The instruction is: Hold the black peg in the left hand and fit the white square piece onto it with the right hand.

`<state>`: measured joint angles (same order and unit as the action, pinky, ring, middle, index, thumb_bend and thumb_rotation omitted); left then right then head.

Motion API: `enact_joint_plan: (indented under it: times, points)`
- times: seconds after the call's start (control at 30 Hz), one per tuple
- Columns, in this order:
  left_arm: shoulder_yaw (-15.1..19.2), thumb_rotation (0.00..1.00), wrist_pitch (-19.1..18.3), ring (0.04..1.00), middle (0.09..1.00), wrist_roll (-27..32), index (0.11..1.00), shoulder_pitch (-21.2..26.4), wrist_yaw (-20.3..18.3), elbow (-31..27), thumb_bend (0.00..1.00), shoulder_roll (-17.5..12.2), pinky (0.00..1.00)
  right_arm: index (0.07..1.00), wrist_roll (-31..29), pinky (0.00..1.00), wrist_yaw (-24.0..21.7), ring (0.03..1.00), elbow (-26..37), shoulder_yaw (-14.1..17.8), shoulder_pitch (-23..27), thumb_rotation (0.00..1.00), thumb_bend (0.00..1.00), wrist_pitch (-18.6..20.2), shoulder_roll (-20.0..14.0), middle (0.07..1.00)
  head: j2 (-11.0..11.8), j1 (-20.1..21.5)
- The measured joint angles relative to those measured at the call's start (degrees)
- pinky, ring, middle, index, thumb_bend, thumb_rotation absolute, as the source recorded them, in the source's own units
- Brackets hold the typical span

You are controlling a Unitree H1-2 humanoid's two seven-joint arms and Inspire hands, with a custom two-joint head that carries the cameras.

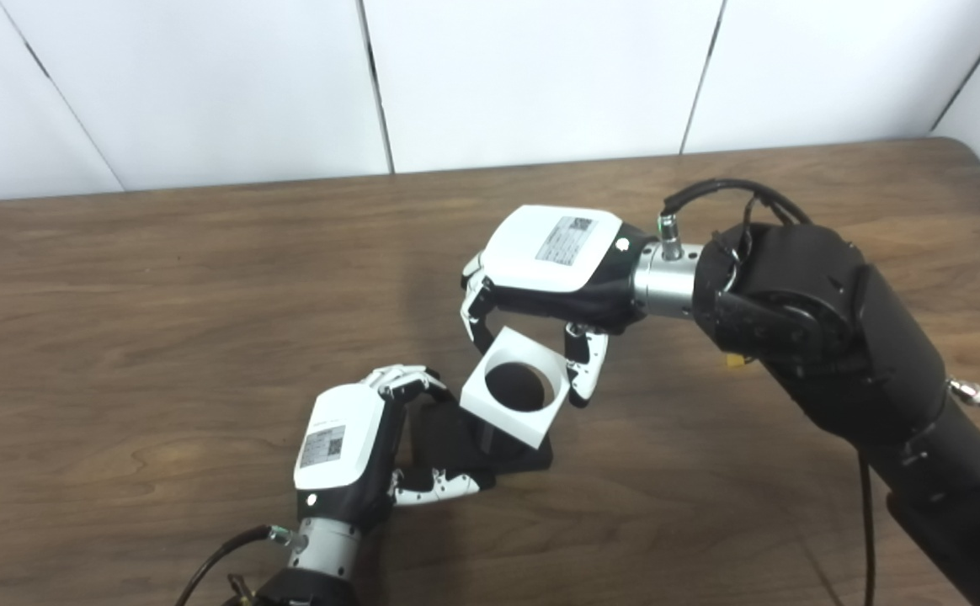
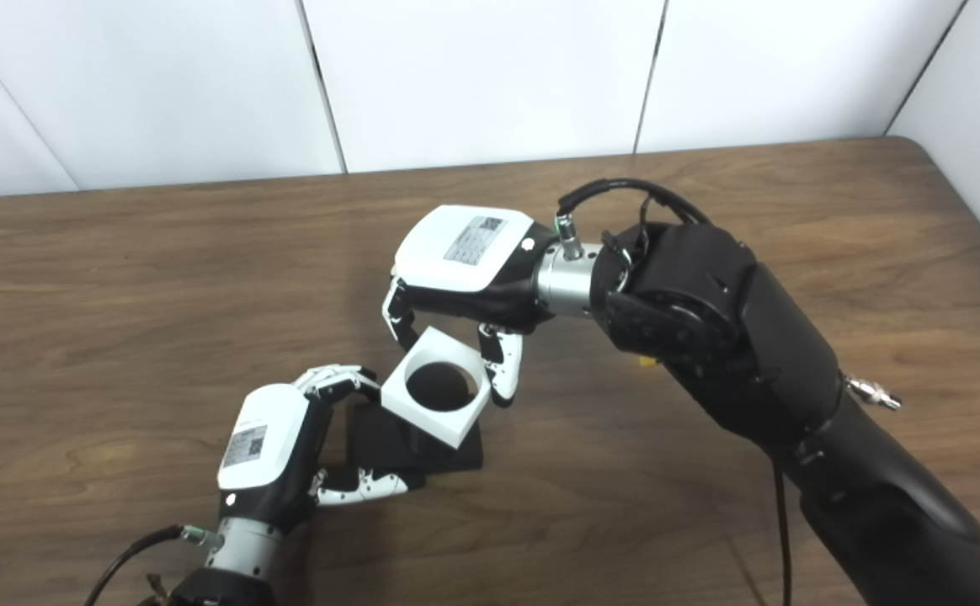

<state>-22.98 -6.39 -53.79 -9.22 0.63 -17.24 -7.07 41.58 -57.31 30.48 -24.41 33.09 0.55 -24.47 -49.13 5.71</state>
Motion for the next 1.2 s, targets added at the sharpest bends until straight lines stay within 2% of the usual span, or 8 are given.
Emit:
enact_joint_plan:
  times: [0.43,1.2]
  points:
    - [0.0,0.05,-0.1,0.786,0.741,-0.3,0.488,0.0,-0.1,-0.1,0.51,0.0,0.69,0.483,1.0,0.81,2.3,0.849,-0.5,-0.1,-1.4,0.13,0.52,-0.5,0.0,0.716,-0.3,-0.3]
    - [-0.3,0.05,-0.2,0.784,0.739,-0.4,0.487,0.0,-0.7,-0.3,0.51,0.7,0.69,0.487,3.3,0.84,2.6,0.867,-2.0,-1.0,-3.7,0.14,0.53,-1.0,0.9,0.738,-0.8,-0.5]
